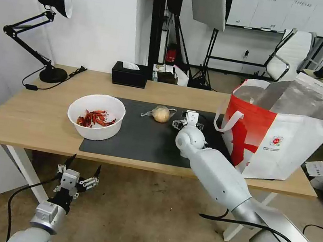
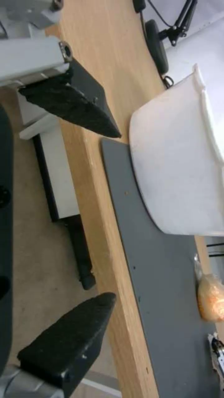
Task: Pick up the trash from the table and place it into the takeout bag.
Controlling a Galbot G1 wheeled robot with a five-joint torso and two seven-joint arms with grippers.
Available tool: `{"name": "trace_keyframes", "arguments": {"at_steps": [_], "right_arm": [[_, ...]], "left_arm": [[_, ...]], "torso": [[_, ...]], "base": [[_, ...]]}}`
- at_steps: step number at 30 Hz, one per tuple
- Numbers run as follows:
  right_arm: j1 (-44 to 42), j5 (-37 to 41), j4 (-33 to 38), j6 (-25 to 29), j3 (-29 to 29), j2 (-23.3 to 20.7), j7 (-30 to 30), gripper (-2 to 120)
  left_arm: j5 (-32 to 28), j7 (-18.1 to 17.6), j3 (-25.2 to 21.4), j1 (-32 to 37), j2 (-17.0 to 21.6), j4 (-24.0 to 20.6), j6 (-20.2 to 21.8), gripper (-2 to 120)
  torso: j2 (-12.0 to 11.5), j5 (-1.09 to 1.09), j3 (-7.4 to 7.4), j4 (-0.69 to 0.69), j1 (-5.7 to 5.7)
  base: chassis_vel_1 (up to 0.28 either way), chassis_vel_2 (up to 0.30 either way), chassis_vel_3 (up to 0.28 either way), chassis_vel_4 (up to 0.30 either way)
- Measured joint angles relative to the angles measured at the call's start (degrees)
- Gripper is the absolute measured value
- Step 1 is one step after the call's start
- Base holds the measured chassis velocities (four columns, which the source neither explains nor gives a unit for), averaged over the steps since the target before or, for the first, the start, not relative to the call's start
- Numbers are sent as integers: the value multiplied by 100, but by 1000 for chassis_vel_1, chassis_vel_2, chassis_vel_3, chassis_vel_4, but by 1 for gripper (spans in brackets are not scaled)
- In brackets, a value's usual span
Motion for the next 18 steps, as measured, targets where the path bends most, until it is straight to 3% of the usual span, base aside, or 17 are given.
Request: {"name": "trace_keyframes", "arguments": {"at_steps": [11,18], "right_arm": [[-30,10,-19,8,43,0,-106,98],[-43,15,-22,44,37,49,-163,71]], "left_arm": [[0,2,0,6,-6,6,0,100],[0,2,2,24,-8,4,0,100]], "torso": [[1,0,0,-1,-1],[1,0,0,2,-1]], "base": [[0,0,0,0],[0,0,0,0]]}}
